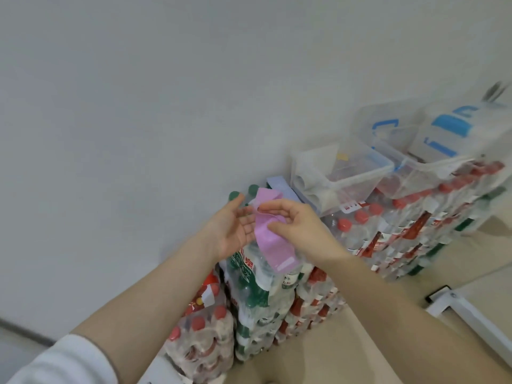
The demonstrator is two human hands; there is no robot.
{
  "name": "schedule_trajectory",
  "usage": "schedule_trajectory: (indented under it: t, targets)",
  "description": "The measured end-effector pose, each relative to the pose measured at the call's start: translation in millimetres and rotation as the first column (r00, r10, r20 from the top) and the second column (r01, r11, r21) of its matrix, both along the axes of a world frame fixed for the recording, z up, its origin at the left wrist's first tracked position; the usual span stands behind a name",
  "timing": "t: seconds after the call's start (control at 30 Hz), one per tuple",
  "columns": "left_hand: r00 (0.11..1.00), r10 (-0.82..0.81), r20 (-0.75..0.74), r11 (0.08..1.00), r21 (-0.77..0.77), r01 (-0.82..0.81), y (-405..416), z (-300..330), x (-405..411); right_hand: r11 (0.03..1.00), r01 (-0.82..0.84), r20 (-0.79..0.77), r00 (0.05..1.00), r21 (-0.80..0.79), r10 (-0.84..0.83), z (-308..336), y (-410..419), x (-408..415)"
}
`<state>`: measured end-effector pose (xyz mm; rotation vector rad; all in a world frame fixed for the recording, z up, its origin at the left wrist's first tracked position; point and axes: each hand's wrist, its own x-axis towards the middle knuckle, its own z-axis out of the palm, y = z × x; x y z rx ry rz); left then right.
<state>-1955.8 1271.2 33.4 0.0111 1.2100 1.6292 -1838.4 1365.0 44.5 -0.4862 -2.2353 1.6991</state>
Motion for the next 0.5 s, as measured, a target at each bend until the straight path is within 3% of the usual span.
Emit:
schedule_trajectory:
  t: [0.2,0.37,0.5]
  targets:
    - [0.998,-0.012,0.069,0.989,0.15,0.002,-23,8,10,0.989,0.106,-0.038,0.994,0.103,-0.102,1,-45,39]
    - [0.922,0.018,-0.386,0.998,0.063,0.007,-44,11,28,0.95,0.308,-0.043,0.951,0.043,-0.307,-25,-83,72]
    - [0.8,-0.067,-0.596,0.992,0.043,0.115,-69,21,56,0.911,0.412,0.015,0.911,-0.01,-0.412,-45,-112,92]
